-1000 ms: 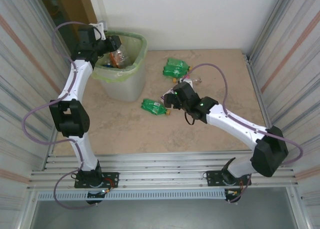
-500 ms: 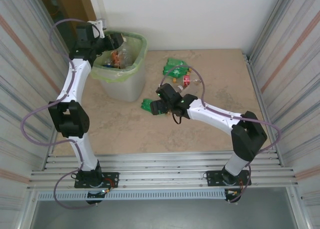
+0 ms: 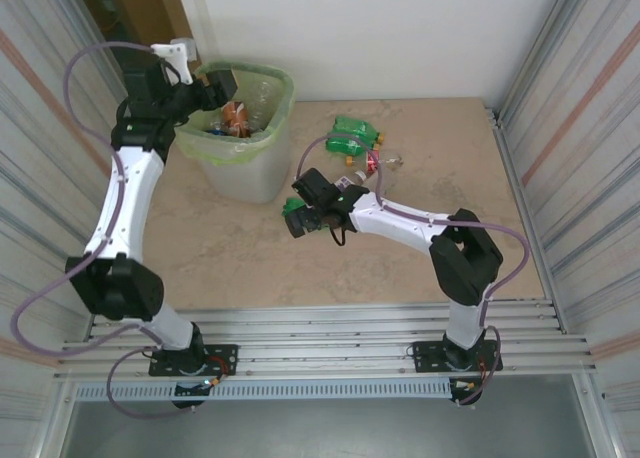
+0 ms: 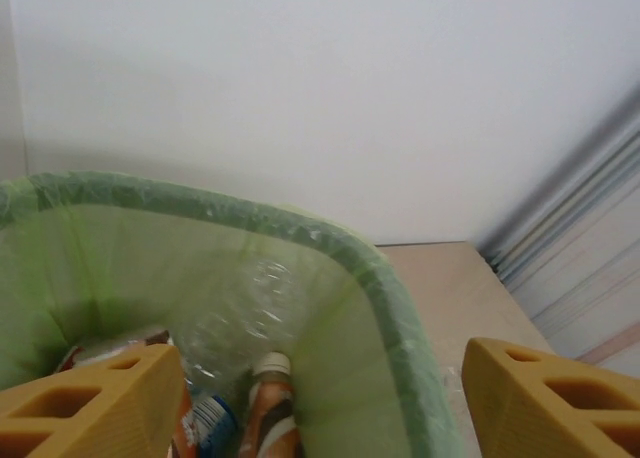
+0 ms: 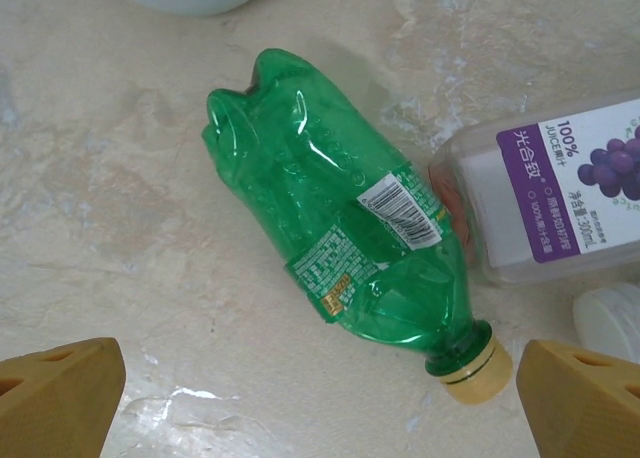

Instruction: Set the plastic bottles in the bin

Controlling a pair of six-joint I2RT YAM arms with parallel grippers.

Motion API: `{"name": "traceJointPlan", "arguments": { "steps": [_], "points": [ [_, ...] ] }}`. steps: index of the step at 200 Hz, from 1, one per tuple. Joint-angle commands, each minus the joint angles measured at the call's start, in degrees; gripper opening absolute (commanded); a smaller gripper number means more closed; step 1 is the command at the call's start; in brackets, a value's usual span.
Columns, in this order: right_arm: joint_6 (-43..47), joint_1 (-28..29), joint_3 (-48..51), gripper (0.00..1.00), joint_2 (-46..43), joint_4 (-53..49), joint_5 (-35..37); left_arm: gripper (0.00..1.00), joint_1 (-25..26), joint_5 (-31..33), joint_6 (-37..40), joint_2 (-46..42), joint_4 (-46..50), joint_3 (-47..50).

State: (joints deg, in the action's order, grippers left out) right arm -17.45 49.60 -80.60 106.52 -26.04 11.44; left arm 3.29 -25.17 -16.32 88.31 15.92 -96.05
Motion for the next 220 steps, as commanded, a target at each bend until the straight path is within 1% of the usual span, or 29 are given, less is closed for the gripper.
{"name": "traceJointPlan", "arguments": {
  "steps": [1,32,56,83,107,157,220],
  "points": [
    [2.5,0.1,-2.5,1.00,2.7,-1.6,-0.8,0.79,2.2,-1.5,0.0,-6.7,-4.3,6.1],
    [3.6,-0.1,-3.8,1.00,5.7,-1.9,-0.5,0.87,5.8,-0.6,0.0,-15.1,-5.4,14.7],
    [3.8,-0.7,-4.8,0.99,7.5,-1.6,-1.1,0.90,8.0,1.1,-0.5,-20.9,-5.5,20.7],
    [4.1,-1.0,-5.7,0.99,9.3,-1.6,-1.4,0.92,8.4,2.6,-2.8,-26.7,-6.3,27.5],
    [4.7,-1.1,-6.4,0.98,10.6,-1.6,-0.9,0.93,8.4,4.3,-3.5,-30.4,-5.2,31.3],
    [5.4,-1.1,-7.3,0.98,12.3,-2.1,1.2,0.94,8.4,5.1,-5.5,-34.6,-4.0,36.9],
    [5.5,-1.2,-7.6,0.99,14.1,-2.0,-0.4,0.94,8.4,5.0,-6.2,-34.3,-4.6,38.7]
  ]
}}
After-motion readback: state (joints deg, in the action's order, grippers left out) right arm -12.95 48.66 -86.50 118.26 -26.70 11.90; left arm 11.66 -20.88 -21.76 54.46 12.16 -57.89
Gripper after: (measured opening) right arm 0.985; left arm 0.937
